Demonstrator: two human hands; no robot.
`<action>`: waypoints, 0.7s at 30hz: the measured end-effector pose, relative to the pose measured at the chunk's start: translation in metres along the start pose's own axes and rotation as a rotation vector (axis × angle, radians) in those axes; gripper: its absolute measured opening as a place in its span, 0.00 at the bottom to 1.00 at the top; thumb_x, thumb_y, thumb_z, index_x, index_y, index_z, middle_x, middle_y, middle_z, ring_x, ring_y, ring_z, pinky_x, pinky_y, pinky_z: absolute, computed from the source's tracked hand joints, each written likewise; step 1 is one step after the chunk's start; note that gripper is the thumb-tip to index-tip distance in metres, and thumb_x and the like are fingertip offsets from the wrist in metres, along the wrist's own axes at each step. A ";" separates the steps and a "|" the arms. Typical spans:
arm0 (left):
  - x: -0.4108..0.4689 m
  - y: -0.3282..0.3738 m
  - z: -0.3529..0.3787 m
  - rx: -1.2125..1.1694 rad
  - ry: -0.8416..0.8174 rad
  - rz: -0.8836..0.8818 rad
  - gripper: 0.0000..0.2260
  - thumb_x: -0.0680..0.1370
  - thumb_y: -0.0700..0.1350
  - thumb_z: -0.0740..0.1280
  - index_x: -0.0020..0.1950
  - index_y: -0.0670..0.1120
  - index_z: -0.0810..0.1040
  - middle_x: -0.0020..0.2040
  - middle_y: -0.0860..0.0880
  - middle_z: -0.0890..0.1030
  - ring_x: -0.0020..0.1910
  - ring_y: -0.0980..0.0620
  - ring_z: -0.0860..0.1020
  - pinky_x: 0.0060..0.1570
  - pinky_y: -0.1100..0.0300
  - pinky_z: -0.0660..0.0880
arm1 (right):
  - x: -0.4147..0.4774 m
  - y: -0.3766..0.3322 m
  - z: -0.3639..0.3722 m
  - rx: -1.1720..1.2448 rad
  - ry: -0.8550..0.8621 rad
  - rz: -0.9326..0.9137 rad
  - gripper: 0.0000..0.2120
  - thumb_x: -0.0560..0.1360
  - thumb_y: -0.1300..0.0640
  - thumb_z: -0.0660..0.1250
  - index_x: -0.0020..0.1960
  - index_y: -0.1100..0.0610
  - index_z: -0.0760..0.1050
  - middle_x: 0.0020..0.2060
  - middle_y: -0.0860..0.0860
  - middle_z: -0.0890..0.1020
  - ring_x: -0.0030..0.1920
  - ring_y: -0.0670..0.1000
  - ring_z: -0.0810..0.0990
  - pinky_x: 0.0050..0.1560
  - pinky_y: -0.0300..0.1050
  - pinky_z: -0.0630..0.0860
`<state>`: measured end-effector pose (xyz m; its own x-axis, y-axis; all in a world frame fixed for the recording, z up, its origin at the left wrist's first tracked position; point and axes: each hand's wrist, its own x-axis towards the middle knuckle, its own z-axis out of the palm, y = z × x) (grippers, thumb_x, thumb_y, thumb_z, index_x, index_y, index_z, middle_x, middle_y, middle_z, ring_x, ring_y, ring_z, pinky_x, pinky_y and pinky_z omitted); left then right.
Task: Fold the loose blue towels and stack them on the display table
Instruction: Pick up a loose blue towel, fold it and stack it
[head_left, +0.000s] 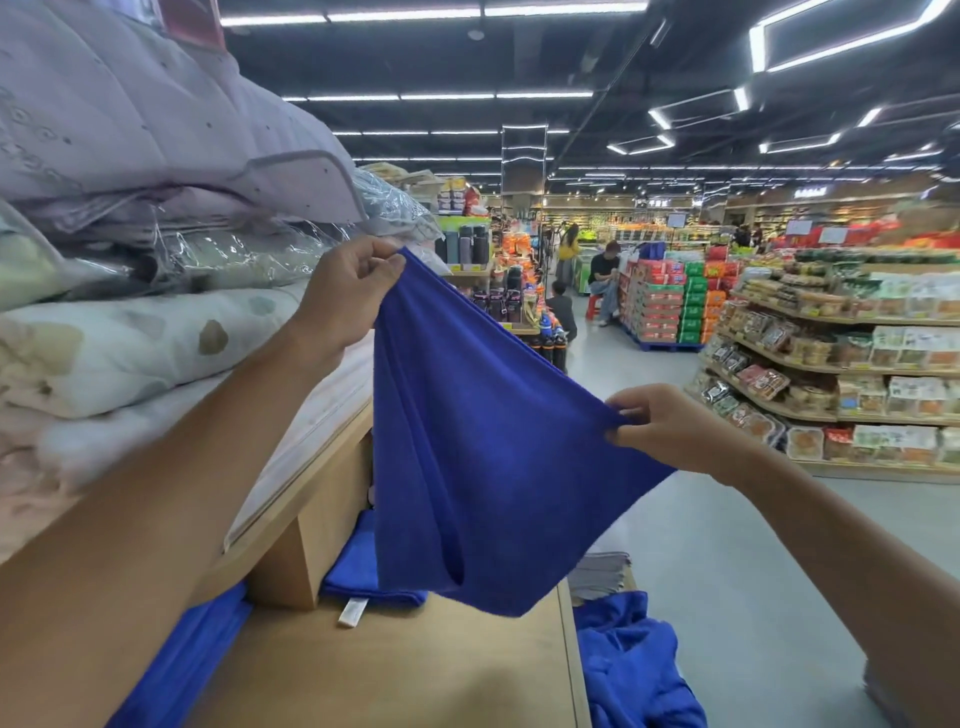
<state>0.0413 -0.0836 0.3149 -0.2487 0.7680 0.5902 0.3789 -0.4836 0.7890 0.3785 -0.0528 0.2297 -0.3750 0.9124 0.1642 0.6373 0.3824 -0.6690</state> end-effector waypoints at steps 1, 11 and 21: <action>0.000 -0.003 -0.001 -0.003 0.010 -0.007 0.08 0.83 0.43 0.65 0.46 0.52 0.80 0.41 0.49 0.79 0.41 0.49 0.75 0.43 0.52 0.73 | 0.000 0.004 -0.002 0.004 0.015 -0.022 0.12 0.80 0.63 0.68 0.49 0.47 0.83 0.44 0.47 0.88 0.45 0.50 0.88 0.47 0.50 0.85; -0.007 -0.027 -0.009 -0.044 0.030 -0.015 0.07 0.83 0.43 0.66 0.47 0.51 0.80 0.45 0.44 0.79 0.45 0.47 0.74 0.49 0.50 0.71 | -0.005 0.025 -0.007 -0.156 0.024 -0.030 0.11 0.77 0.58 0.73 0.56 0.46 0.77 0.46 0.48 0.85 0.46 0.52 0.84 0.45 0.50 0.82; -0.011 -0.033 -0.007 -0.099 0.039 -0.031 0.07 0.83 0.44 0.65 0.47 0.51 0.80 0.41 0.51 0.80 0.42 0.51 0.76 0.45 0.52 0.73 | -0.011 0.033 0.012 0.179 0.417 -0.032 0.13 0.72 0.56 0.79 0.41 0.60 0.75 0.33 0.54 0.78 0.34 0.49 0.73 0.36 0.45 0.68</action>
<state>0.0254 -0.0792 0.2831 -0.2943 0.7670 0.5702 0.2810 -0.5009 0.8186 0.3959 -0.0515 0.1970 -0.0664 0.8955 0.4401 0.4895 0.4136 -0.7676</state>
